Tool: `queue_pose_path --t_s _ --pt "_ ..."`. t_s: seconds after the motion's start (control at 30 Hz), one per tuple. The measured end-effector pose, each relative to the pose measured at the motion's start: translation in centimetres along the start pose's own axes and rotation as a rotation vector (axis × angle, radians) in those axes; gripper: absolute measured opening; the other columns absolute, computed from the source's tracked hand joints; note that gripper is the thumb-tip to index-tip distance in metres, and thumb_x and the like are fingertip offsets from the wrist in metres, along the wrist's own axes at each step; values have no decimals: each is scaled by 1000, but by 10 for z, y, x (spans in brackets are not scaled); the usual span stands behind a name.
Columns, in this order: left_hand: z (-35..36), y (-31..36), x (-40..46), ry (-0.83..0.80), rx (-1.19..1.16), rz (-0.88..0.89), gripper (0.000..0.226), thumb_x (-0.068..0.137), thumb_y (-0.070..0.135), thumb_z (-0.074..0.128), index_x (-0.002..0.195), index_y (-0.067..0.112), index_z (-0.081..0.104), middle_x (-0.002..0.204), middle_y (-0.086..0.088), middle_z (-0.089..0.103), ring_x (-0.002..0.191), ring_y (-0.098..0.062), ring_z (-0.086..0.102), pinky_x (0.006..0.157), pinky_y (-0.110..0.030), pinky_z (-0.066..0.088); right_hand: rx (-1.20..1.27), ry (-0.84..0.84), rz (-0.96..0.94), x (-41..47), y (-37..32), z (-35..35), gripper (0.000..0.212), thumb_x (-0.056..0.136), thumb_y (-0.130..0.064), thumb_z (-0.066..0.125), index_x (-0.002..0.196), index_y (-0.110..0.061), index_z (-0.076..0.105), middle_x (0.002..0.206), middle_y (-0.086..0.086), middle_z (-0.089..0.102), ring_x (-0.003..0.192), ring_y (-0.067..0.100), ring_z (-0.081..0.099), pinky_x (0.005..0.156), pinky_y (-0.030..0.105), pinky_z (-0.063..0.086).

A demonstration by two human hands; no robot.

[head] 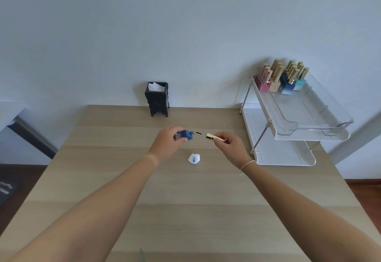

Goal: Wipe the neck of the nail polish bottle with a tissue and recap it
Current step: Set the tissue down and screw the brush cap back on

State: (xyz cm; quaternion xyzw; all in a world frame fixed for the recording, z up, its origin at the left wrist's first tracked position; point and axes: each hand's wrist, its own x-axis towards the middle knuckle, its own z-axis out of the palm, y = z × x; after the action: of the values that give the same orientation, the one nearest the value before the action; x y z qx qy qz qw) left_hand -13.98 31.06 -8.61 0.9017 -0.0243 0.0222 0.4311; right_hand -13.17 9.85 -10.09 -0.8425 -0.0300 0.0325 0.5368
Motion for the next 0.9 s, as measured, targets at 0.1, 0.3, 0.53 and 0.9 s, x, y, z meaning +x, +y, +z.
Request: queue_pose_path --t_s 0.1,0.3,0.53,0.9 --pt "-1 3 1 6 -2 6 30 82 14 65 112 11 63 102 0 59 96 -20 59 88 -33 49 -4 -6 -19 1 -3 -1 11 83 -21 58 82 -30 64 59 -13 48 48 2 40 47 11 35" --pt "-3 6 4 -19 5 6 30 83 14 63 113 12 63 108 -6 61 98 -21 58 91 -36 48 3 -23 -35 5 -8 -4 15 83 -18 57 83 -30 65 58 -8 47 49 4 38 42 9 35" --pt "-5 6 6 -35 25 28 28 83 14 62 112 12 63 109 -8 61 99 -22 58 93 -40 48 21 -35 -30 8 -13 -2 22 83 -19 56 75 -39 61 57 -7 46 46 3 36 41 10 33" --pt "-4 6 7 -34 33 36 27 83 15 63 111 14 64 104 -6 61 96 -21 57 91 -41 49 1 -33 -44 9 -11 -1 15 83 -16 56 83 -29 65 56 -7 46 45 2 37 41 8 32"
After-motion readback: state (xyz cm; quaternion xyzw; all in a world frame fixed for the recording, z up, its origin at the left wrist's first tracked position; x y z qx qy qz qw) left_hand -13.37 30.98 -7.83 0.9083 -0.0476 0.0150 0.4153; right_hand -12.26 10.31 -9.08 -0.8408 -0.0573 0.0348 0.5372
